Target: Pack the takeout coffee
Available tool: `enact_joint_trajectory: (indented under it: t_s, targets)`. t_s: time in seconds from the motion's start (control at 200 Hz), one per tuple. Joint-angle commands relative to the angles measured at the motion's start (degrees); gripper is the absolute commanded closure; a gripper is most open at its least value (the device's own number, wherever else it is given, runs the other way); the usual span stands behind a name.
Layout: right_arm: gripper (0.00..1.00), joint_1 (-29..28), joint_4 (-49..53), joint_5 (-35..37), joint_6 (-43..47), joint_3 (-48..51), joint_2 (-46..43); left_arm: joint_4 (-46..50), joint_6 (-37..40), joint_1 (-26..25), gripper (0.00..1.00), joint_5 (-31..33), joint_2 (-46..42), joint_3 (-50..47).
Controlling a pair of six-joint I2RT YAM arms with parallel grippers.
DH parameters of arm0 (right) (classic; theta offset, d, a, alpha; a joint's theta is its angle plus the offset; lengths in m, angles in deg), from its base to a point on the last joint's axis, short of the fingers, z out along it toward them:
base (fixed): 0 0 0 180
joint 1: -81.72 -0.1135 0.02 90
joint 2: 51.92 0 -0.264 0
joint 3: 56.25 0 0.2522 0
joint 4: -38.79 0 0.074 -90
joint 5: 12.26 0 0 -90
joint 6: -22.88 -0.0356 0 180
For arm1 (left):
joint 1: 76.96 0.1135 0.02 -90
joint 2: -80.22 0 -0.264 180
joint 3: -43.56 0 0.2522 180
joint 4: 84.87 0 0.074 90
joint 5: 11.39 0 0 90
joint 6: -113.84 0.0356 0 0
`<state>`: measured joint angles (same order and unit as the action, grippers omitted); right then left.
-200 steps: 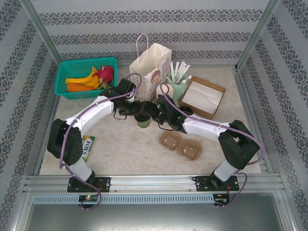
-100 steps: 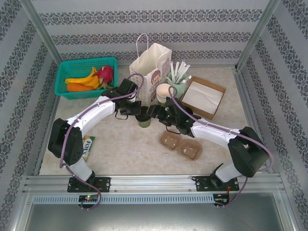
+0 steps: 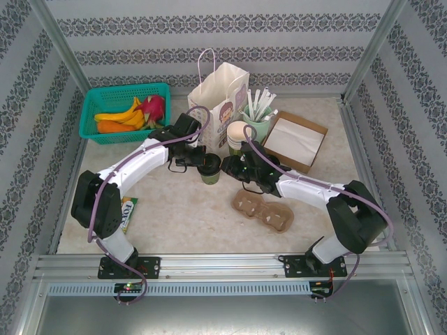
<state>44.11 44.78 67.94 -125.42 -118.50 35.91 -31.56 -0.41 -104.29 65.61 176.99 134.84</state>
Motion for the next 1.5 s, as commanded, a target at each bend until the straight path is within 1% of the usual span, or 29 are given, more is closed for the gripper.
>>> enact_joint_trajectory:
  t_s: [0.0, 0.125, 0.275, 0.5, 0.585, 0.839, 1.169, 1.274, 1.364, 1.499]
  targets:
    - [0.73, 0.3, -0.8, -1.7, 0.6, -2.1, 1.3, 3.9, 1.4, -1.2, 1.0, 1.0, 3.9, -1.8]
    - [0.71, 0.3, -1.3, -2.6, 0.5, -2.9, 1.9, 4.1, 1.8, -1.3, 1.0, 0.9, 4.3, -1.4]
    - [0.71, 0.3, -1.4, -2.5, 0.5, -3.2, 1.9, 4.3, 2.0, -1.5, 1.0, 0.7, 4.9, -0.6]
    - [0.71, 0.3, -4.8, -1.2, 0.0, -1.1, 0.0, 4.9, 2.3, -1.5, 1.0, 1.1, 5.3, 0.0]
    - [0.71, 0.3, -4.6, -0.6, 0.5, -0.9, -0.6, 4.9, 2.2, -1.5, 1.0, 1.1, 5.3, 0.0]
    - [0.71, 0.2, -7.2, -0.7, 0.2, 0.0, -0.6, 5.2, 2.1, -1.6, 1.0, 1.3, 5.6, 0.3]
    - [0.72, -0.2, -7.4, 3.2, 0.2, 1.5, -2.6, 5.6, 2.5, -1.6, 1.0, 1.4, 5.9, 1.0]
    - [0.72, -0.3, -7.1, 2.7, 0.0, 1.0, -1.6, 5.6, 2.5, -1.6, 1.0, 1.5, 5.9, 1.1]
    - [0.73, -0.7, -6.4, 3.7, -0.6, 1.0, -0.6, 5.7, 2.5, -1.6, 1.0, 1.4, 6.1, 1.1]
    - [0.75, -0.7, -6.1, 2.0, -1.7, 0.3, 1.5, 5.8, 2.5, -1.6, 1.0, 1.2, 6.2, 1.2]
